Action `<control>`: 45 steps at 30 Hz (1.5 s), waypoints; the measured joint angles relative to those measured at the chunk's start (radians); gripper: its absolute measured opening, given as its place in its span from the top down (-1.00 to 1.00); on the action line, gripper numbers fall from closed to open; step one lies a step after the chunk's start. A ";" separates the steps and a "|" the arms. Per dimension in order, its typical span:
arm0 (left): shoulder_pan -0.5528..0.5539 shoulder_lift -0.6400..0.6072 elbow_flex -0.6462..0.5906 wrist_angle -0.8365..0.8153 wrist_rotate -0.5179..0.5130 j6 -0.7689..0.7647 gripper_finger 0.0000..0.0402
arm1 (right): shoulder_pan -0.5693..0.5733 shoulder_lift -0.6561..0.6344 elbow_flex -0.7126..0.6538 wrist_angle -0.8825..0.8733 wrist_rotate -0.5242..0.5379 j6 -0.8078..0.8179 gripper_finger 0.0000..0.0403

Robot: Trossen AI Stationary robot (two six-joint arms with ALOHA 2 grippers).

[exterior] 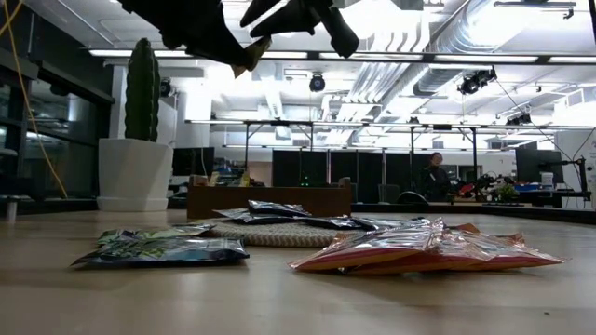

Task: Pick & Place Tea
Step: Put the yellow tea bag into the left section of the wooden organizer

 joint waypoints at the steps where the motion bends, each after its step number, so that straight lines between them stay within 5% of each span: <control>1: 0.000 0.000 0.000 0.000 0.003 0.002 0.92 | 0.000 0.000 0.000 0.000 0.002 0.000 0.75; 7: 0.000 0.000 0.000 -0.001 0.015 0.017 0.92 | 0.000 -0.005 0.000 -0.013 0.013 -0.030 0.98; 31: 0.001 0.000 0.001 0.003 0.017 0.020 0.93 | 0.000 -0.034 0.000 -0.109 -0.013 0.027 0.99; 45: 0.001 0.000 0.000 0.064 0.002 0.088 0.94 | -0.062 -0.033 0.000 -0.125 -0.196 0.109 0.51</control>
